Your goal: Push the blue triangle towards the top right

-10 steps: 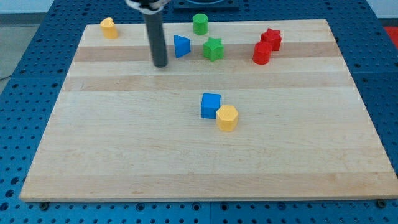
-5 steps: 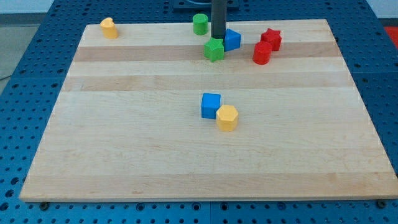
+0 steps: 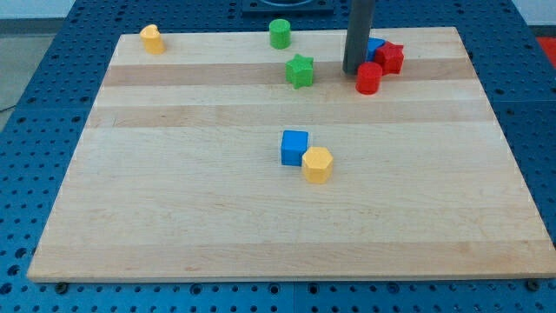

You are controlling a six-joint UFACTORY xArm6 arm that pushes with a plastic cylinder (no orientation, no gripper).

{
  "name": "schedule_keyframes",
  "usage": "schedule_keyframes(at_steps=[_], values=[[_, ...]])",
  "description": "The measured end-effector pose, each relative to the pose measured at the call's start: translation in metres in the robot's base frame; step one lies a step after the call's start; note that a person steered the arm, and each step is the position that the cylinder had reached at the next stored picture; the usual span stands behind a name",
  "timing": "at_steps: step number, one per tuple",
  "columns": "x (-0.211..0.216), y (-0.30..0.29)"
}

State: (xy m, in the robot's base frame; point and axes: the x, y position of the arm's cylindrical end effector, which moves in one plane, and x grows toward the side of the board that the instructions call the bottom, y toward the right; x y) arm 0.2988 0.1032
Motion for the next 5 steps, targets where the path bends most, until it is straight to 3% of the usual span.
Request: schedule_keyframes(at_steps=[3,4,5], values=[[-0.069,0.048],[-0.042,0.023],[-0.054,-0.001]])
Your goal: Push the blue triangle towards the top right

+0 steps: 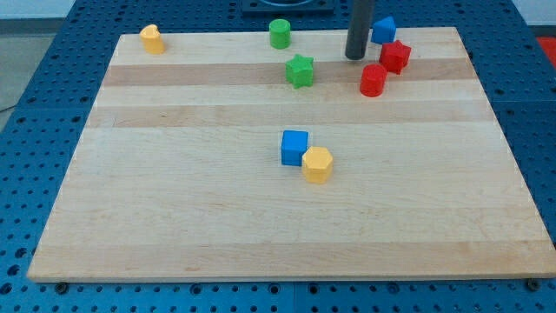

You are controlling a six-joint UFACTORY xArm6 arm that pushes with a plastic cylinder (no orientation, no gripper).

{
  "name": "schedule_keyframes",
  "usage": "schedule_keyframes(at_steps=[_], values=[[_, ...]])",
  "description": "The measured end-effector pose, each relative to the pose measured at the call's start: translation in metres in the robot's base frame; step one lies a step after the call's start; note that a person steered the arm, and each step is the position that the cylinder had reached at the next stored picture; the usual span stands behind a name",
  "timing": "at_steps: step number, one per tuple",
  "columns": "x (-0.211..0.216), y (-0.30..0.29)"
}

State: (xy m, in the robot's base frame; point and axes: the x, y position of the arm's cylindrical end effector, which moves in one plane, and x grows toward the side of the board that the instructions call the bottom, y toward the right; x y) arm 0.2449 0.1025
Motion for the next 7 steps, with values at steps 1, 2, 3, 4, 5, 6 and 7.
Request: schedule_keyframes(at_steps=[1,2,3,4,5,6,7], values=[[-0.046,0.000],[-0.053,0.012],[-0.054,0.058],[-0.054,0.089],[-0.053,0.073],[-0.049,0.036],[-0.031,0.028]])
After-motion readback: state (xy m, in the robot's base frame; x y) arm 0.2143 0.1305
